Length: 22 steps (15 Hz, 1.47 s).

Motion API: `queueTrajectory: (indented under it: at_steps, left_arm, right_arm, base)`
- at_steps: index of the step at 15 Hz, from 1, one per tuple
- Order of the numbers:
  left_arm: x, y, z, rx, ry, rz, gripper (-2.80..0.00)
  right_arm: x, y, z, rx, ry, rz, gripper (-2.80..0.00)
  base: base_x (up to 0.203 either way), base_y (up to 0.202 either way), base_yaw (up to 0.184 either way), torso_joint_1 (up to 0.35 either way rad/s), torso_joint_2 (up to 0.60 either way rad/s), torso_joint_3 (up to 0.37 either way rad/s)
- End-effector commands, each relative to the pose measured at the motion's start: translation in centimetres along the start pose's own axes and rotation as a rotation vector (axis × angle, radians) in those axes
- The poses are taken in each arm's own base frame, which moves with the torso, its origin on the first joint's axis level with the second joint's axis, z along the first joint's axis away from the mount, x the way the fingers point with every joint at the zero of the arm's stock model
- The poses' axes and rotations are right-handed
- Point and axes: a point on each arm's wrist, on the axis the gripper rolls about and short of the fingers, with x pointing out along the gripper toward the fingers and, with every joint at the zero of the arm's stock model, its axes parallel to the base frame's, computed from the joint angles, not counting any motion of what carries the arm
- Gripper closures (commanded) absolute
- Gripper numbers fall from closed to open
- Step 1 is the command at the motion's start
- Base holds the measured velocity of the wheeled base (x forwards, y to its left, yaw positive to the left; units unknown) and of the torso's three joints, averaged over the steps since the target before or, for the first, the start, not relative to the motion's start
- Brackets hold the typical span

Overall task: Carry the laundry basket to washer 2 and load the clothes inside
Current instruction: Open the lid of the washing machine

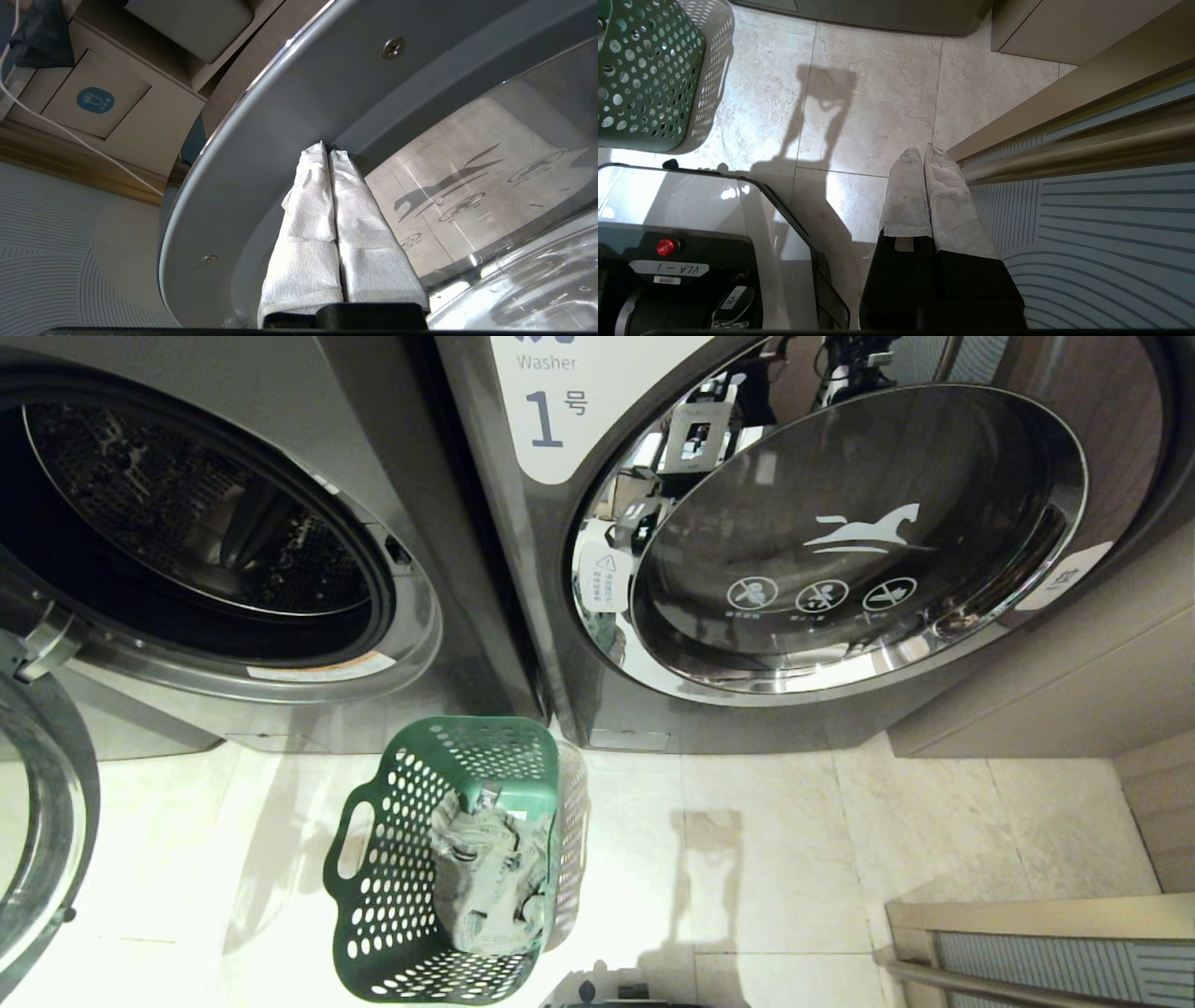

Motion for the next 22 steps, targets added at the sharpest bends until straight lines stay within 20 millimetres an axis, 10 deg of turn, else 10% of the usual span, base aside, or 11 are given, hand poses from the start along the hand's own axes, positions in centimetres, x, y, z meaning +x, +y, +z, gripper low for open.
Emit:
queueTrajectory:
  at_steps: [1,11,18,22]
  left_arm:
    - [0.5,0.1,-0.3,-0.001,0.010,0.003,0.00]
    - [-4.2,-0.9,0.3,0.005,-0.040,-0.086,0.00]
    - [-15.9,-12.4,-6.7,0.132,0.076,-0.738,0.00]
    - [-24.4,-10.3,-12.8,0.225,0.034,-1.120,0.00]
  right_arm:
    - [0.0,0.0,0.0,-0.001,0.003,0.001,0.00]
    - [0.0,0.0,0.0,-0.001,0.003,0.001,0.00]
    - [0.0,0.0,0.0,-0.001,0.003,0.001,0.00]
    - [0.0,0.0,0.0,-0.001,0.003,0.001,0.00]
  base:
    - [0.000,0.000,0.000,0.000,0.00,0.000]
    - [0.000,0.000,0.000,0.000,0.00,0.000]
    - [0.000,0.000,0.000,0.000,0.00,0.000]
    - [0.000,0.000,0.000,0.000,0.00,0.000]
